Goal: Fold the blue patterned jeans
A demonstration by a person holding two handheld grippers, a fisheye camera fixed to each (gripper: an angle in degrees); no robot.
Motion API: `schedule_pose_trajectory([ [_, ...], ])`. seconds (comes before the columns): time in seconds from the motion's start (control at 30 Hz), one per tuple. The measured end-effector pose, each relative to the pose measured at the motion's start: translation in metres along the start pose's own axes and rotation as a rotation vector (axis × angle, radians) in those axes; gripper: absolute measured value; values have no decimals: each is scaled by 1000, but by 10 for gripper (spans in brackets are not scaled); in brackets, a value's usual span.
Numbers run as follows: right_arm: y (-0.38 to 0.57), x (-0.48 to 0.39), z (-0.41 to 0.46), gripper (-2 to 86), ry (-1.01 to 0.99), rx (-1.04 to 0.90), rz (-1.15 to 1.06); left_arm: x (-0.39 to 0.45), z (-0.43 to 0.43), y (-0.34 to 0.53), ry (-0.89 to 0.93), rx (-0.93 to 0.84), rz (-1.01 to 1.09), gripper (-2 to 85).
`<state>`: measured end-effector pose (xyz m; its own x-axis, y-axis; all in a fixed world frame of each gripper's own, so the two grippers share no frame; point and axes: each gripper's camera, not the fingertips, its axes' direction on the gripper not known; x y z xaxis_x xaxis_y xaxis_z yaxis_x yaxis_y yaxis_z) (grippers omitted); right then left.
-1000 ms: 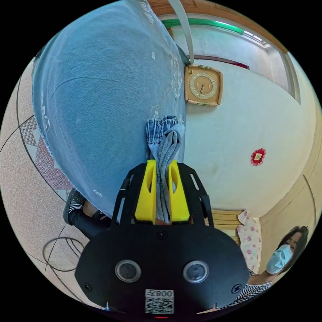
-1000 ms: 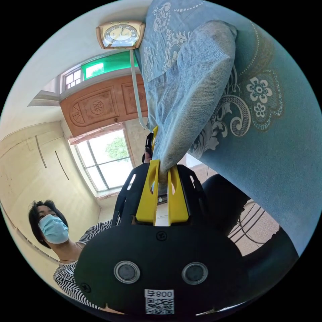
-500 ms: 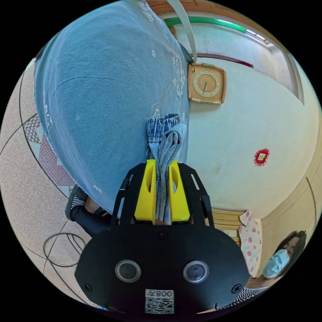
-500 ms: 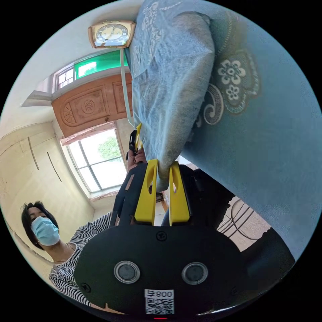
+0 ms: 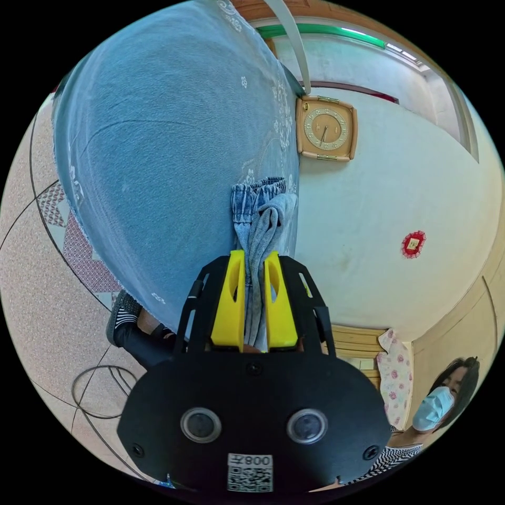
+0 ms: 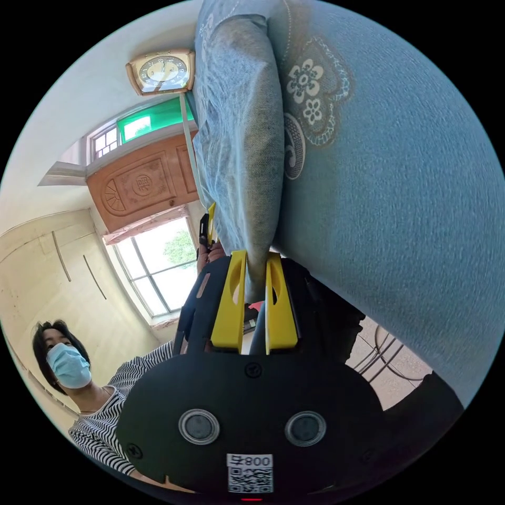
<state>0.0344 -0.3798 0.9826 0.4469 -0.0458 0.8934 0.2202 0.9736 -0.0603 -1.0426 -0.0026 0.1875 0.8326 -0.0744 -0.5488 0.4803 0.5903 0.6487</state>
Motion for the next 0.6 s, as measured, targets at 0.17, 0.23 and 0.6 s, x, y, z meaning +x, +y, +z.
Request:
schedule_pose_trajectory([
  [0.17,0,-13,-6,33,-6,-4,-54,16,-6,7,-37,-9,36,60],
  [0.23,1,-19,-9,28,-6,-5,-77,22,-9,11,-42,-10,48,59],
  [0.6,5,-28,-21,18,25,-3,-108,43,-21,38,-130,-55,81,61],
])
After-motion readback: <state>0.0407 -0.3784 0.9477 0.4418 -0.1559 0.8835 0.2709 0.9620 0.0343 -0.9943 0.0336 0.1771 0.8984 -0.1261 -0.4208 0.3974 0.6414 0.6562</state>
